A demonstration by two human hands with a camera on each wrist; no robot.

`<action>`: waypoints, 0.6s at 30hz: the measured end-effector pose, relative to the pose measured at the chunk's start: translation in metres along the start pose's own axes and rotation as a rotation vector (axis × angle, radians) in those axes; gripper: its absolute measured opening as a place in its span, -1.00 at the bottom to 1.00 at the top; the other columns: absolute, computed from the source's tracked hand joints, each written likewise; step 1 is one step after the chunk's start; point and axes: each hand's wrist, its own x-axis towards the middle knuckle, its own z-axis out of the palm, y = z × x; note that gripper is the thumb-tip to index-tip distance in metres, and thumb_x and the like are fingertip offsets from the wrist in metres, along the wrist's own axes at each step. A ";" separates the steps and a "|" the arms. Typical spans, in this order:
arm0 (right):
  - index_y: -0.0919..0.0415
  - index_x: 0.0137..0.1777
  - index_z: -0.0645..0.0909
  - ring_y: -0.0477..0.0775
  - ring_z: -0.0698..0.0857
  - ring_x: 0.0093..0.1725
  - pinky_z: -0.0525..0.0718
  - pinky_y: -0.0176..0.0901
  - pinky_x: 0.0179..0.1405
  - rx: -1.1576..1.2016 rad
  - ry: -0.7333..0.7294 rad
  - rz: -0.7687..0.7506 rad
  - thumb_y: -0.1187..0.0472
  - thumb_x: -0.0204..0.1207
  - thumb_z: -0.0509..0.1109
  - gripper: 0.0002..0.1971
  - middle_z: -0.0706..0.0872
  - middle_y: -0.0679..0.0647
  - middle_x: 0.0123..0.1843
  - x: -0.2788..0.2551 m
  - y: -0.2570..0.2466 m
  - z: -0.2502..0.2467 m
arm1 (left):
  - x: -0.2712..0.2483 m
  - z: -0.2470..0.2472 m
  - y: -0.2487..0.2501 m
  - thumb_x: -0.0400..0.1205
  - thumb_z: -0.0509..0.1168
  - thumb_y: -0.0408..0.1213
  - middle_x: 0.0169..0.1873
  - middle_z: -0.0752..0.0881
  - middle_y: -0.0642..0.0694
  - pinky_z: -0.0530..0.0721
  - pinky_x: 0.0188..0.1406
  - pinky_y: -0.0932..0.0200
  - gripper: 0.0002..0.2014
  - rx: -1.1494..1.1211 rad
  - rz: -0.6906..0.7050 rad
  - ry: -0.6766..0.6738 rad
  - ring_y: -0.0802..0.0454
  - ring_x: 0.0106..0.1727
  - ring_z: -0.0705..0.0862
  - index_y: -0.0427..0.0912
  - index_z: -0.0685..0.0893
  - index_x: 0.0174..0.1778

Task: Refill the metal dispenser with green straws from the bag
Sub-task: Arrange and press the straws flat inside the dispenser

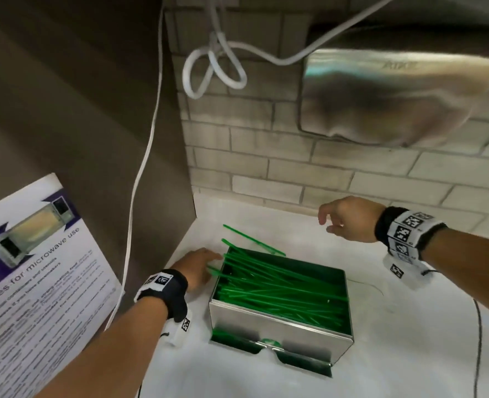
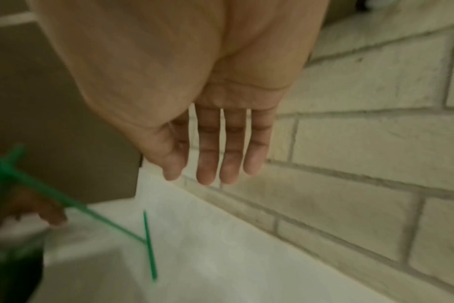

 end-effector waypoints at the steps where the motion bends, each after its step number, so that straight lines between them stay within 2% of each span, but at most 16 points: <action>1: -0.10 0.25 0.58 -0.01 0.59 -0.07 0.60 -0.16 0.00 -0.027 -0.066 -0.008 0.02 0.65 0.34 -0.80 0.66 -0.10 -0.07 0.007 0.006 0.007 | 0.002 0.005 -0.003 0.69 0.34 -0.39 0.56 0.50 0.01 0.42 0.56 0.15 -0.48 0.009 -0.005 -0.010 -0.05 0.55 0.51 0.03 0.53 0.59; 4: -0.12 0.37 0.53 0.00 0.56 0.03 0.60 -0.11 0.21 -0.085 -0.249 -0.060 0.00 0.70 0.27 -0.73 0.57 -0.08 0.07 0.025 0.017 0.032 | 0.005 0.016 -0.008 0.68 0.37 -0.29 0.35 0.58 0.03 0.52 0.43 0.13 -0.61 0.051 -0.011 -0.003 -0.05 0.39 0.62 0.10 0.66 0.42; 6: -0.17 0.41 0.50 0.03 0.59 0.13 0.57 -0.06 0.29 -0.094 -0.328 -0.107 0.00 0.72 0.23 -0.71 0.56 -0.07 0.17 0.036 0.018 0.048 | 0.004 0.021 -0.008 0.69 0.32 -0.31 0.30 0.62 -0.01 0.53 0.36 0.17 -0.65 0.071 -0.040 0.027 -0.08 0.34 0.65 0.06 0.69 0.38; 9: -0.24 0.47 0.47 0.11 0.57 0.37 0.50 0.03 0.43 -0.072 -0.371 -0.202 0.02 0.75 0.16 -0.67 0.52 -0.08 0.42 0.054 0.012 0.069 | -0.002 0.022 -0.007 0.72 0.24 -0.27 0.26 0.71 -0.07 0.60 0.31 0.11 -0.74 0.113 -0.106 0.078 -0.10 0.30 0.69 -0.01 0.75 0.24; 14: -0.29 0.63 0.29 0.11 0.33 0.63 0.30 0.09 0.64 -0.109 -0.404 -0.328 0.11 0.76 0.15 -0.52 0.23 -0.14 0.72 0.084 -0.007 0.094 | -0.005 0.016 -0.015 0.67 0.24 -0.22 0.08 0.70 -0.05 0.59 0.11 0.19 -0.85 0.136 -0.179 0.164 -0.06 0.20 0.69 -0.02 0.73 -0.03; 16: -0.30 0.67 0.20 0.17 0.28 0.68 0.28 0.14 0.65 -0.163 -0.431 -0.337 0.09 0.76 0.16 -0.47 0.12 -0.09 0.77 0.093 -0.013 0.101 | -0.006 0.007 -0.015 0.67 0.27 -0.27 0.10 0.72 -0.09 0.60 0.08 0.18 -0.84 0.129 -0.214 0.194 -0.10 0.17 0.73 -0.04 0.76 0.02; 18: -0.25 0.72 0.11 0.24 0.30 0.67 0.30 0.19 0.64 -0.204 -0.443 -0.340 0.07 0.74 0.17 -0.42 0.08 0.00 0.78 0.101 -0.017 0.108 | -0.007 0.000 -0.014 0.70 0.23 -0.34 0.16 0.72 -0.13 0.67 0.16 0.09 -0.78 0.126 -0.263 0.201 -0.14 0.18 0.75 -0.07 0.77 0.11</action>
